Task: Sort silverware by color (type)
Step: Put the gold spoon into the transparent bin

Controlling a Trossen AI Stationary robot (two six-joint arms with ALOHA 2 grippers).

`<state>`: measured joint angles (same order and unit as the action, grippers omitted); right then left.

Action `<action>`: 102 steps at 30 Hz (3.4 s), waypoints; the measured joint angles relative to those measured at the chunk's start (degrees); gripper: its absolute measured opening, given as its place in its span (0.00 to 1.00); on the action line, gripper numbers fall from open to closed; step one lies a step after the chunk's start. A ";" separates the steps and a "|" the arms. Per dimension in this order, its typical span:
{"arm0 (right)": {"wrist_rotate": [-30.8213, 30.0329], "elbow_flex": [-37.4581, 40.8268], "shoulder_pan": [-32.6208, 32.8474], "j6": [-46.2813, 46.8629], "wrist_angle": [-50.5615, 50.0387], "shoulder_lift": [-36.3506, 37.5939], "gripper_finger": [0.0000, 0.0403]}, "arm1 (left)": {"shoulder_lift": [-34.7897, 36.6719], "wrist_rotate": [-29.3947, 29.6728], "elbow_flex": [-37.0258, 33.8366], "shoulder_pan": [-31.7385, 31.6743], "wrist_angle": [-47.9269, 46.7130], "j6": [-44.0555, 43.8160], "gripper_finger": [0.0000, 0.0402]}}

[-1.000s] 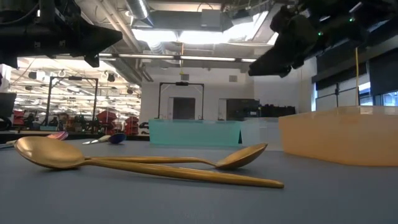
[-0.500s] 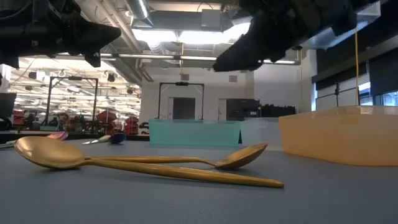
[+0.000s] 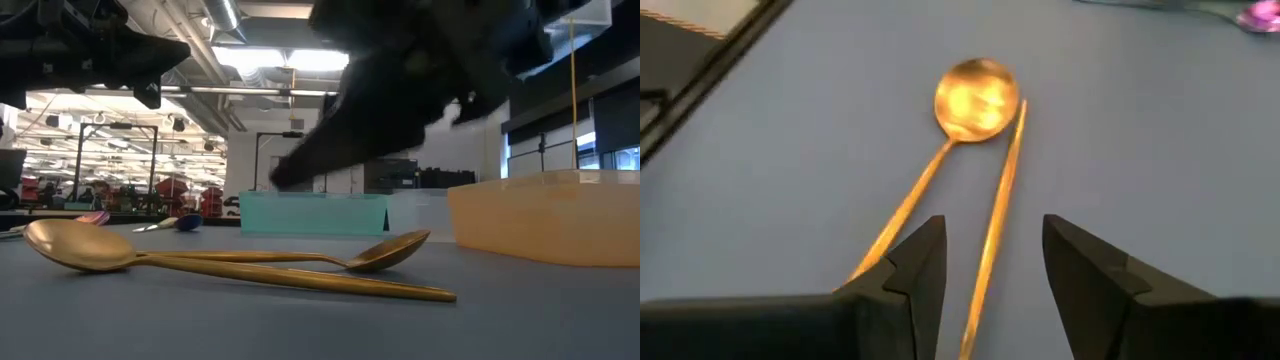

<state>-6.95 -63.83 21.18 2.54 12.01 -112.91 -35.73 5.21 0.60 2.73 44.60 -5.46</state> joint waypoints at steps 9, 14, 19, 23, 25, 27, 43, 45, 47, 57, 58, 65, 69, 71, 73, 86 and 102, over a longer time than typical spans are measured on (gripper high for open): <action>0.36 -1.08 -0.19 0.38 5.93 -6.55 0.38 | 0.00 0.22 0.00 -0.12 0.94 1.64 0.01; 0.47 -1.07 -0.19 1.69 8.30 -8.91 0.38 | 0.00 0.23 0.00 -0.14 1.11 2.08 0.01; 0.58 -1.22 -0.15 1.80 8.57 -10.07 0.28 | 0.00 0.23 0.00 -0.14 1.18 2.08 0.01; 0.87 -1.24 -0.13 1.75 8.72 -10.46 0.13 | 0.00 0.23 0.00 -0.12 1.18 1.58 0.01; 0.32 -1.27 -0.15 1.75 8.64 -10.46 0.05 | 0.00 0.23 0.00 -0.13 1.16 1.51 0.01; -0.47 -1.27 -0.15 1.71 8.54 -10.48 0.02 | 0.00 0.23 0.00 -0.12 1.16 1.47 0.01; -11.00 -0.93 -3.07 -4.85 1.34 -2.36 0.03 | 0.00 -0.36 0.04 0.08 0.51 1.34 0.01; -11.04 -0.92 -4.36 -5.67 -1.57 -0.51 0.04 | 0.00 -0.42 0.04 0.11 -0.22 1.11 0.01; -11.05 -0.87 -5.68 -6.24 -3.25 0.91 0.03 | 0.00 -0.39 0.07 0.36 -1.78 1.07 0.01; -10.55 -0.92 -11.80 -10.10 -6.67 8.76 0.02 | 0.00 -0.01 0.07 1.11 -2.92 0.49 0.01; -10.50 -0.94 -12.30 -10.32 -7.50 9.51 0.02 | -0.02 0.00 0.07 1.11 -3.07 0.46 0.01; -8.54 -0.97 -14.84 -10.58 -15.82 16.36 0.01 | -0.07 -0.34 0.07 1.11 -6.14 -1.88 0.01; -9.69 -0.59 -15.74 -10.62 -23.49 21.46 0.02 | -0.07 -0.32 0.07 1.46 -7.17 -3.55 0.01; -11.74 0.67 -16.14 -10.76 -25.21 24.60 0.01 | -0.13 -0.36 0.09 2.06 -7.85 -4.58 0.01; -12.89 2.85 -16.62 -10.86 -26.23 28.16 0.01 | -0.26 -0.21 0.04 2.83 -8.84 -4.96 0.01; -10.17 25.12 -29.09 -11.45 -27.54 48.72 0.03 | -1.03 4.56 0.04 7.55 -9.50 -6.42 0.01; -5.30 37.38 -43.29 -14.77 -20.86 51.20 0.03 | -1.03 7.52 0.04 7.82 -8.94 -4.01 0.01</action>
<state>-12.25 -26.46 -22.11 -12.23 -8.85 -61.71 -36.75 12.72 0.64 10.55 35.66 -9.47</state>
